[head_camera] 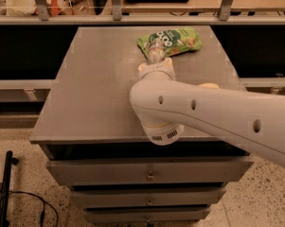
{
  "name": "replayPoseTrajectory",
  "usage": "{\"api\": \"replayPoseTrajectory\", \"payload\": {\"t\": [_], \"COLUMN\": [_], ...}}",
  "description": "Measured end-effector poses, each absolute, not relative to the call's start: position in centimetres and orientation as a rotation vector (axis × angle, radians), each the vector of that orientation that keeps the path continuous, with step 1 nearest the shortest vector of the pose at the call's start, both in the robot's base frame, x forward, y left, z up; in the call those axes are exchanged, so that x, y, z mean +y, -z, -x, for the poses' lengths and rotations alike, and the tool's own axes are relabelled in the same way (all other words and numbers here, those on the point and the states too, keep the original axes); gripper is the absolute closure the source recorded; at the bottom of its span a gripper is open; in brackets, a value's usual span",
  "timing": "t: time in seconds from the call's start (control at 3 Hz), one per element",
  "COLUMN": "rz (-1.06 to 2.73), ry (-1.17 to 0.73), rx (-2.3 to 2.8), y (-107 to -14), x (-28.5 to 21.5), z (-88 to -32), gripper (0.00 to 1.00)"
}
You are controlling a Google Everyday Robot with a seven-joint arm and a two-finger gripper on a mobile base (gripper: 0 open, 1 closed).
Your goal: Move water bottle near green rice chip bag
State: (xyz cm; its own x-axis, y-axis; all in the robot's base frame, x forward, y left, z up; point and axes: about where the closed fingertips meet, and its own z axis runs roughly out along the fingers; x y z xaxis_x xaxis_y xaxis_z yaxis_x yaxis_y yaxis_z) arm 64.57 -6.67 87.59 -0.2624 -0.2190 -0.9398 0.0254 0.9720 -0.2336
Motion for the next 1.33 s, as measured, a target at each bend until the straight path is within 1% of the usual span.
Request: {"api": "replayPoseTrajectory", "payload": {"t": [1.0, 1.33], "rz": [0.15, 0.157], "ry": [0.221, 0.204], "rx": [1.879, 1.886], "y": [-86.5, -86.6], "x": [-6.7, -6.9], "z": [-64.2, -63.5], "gripper": [0.13, 0.0]}}
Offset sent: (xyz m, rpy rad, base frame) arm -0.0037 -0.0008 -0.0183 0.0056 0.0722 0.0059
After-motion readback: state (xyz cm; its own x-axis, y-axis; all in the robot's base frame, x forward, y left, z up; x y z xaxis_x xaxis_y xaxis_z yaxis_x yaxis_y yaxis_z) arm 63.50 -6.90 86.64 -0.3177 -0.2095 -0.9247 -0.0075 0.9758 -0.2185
